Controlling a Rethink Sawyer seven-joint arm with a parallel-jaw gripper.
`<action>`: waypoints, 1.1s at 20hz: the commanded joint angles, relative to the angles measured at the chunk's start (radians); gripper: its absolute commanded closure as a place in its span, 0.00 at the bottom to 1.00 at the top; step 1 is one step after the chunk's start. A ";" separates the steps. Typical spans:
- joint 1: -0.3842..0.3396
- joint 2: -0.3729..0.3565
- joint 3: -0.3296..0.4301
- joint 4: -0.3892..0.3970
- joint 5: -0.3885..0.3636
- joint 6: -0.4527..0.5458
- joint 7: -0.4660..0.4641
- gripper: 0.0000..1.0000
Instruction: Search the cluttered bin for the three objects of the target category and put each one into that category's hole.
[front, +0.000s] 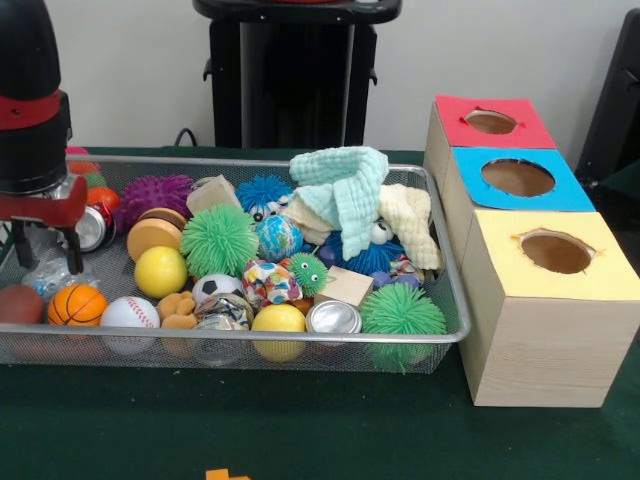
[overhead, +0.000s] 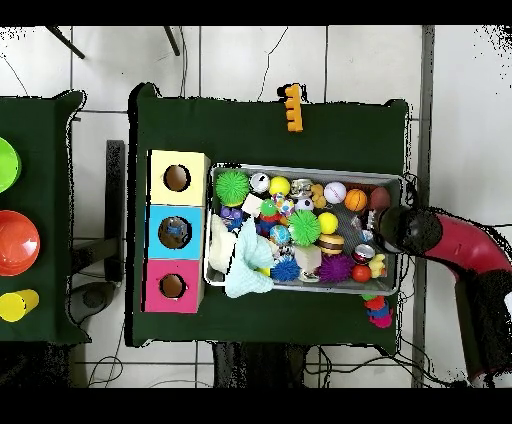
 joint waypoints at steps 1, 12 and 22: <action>0.041 0.008 -0.073 -0.001 0.010 -0.098 0.207 0.00; -0.014 0.071 0.102 -0.003 -0.071 -0.040 -0.328 0.00; -0.079 0.154 0.301 0.019 -0.159 0.074 -0.736 0.00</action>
